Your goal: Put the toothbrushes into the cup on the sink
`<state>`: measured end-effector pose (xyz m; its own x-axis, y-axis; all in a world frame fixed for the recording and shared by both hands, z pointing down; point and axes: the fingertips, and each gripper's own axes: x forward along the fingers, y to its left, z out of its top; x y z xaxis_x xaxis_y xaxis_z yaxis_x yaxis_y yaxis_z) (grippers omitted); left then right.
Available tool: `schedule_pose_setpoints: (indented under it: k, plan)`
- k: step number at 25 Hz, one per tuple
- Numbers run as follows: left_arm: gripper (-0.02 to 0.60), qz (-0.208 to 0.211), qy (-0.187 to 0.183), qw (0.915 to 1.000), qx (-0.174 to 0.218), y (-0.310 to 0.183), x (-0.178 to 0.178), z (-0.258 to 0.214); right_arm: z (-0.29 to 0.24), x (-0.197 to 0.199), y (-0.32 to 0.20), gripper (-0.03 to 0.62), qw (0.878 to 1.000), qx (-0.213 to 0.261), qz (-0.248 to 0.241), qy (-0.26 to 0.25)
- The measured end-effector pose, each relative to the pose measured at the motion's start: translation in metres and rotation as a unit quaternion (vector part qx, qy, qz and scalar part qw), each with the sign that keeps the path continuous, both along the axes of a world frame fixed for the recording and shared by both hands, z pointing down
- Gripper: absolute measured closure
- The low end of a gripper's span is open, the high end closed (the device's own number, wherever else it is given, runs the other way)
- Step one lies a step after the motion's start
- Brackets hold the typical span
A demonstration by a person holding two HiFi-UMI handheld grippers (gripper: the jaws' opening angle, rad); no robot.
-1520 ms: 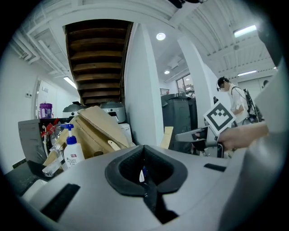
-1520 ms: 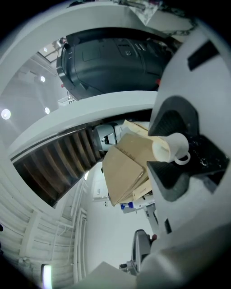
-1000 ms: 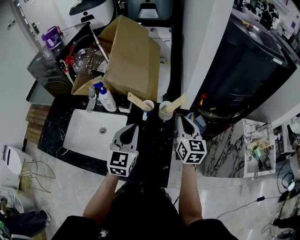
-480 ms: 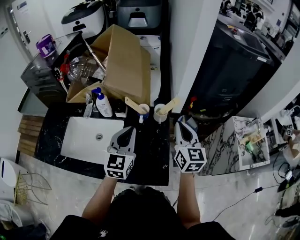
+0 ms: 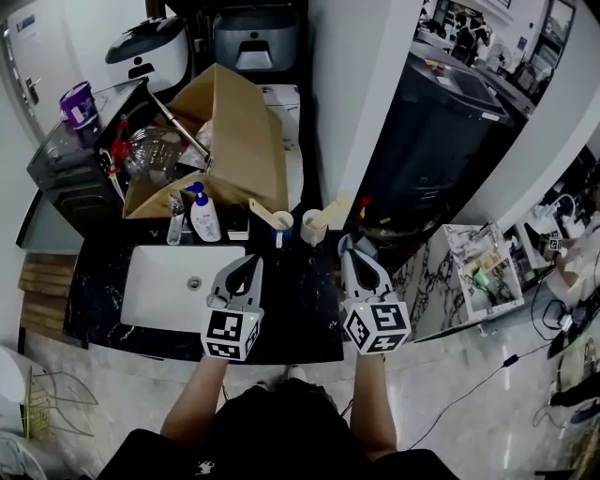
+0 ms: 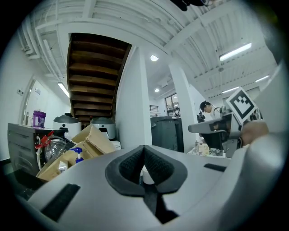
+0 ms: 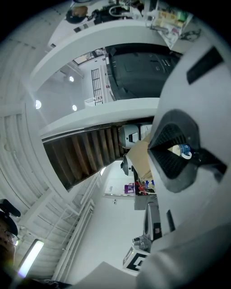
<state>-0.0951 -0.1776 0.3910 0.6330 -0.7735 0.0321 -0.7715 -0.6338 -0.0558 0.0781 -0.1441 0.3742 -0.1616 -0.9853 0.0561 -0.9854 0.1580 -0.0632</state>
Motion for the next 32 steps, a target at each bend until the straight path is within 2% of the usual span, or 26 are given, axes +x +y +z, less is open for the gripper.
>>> schedule_pose_setpoints:
  k: [8,15,24,32]
  plan:
    - [0.580,0.026,0.023,0.9992,0.020,0.020,-0.032,-0.023,-0.018,-0.029,0.041,0.592,0.999,0.016,0.028,0.001]
    - [0.580,0.040,0.029,0.9983,0.030,0.034,-0.058,-0.030,-0.026,-0.055,0.067,0.592,0.999,0.025,0.039,0.001]
    - [0.580,0.052,0.039,0.9969,0.044,0.042,-0.079,-0.044,-0.040,-0.075,0.080,0.592,0.998,0.040,0.049,0.002]
    - [0.580,0.057,0.040,0.9966,0.044,0.041,-0.083,-0.044,-0.040,-0.077,0.079,0.592,0.998,0.037,0.055,0.007]
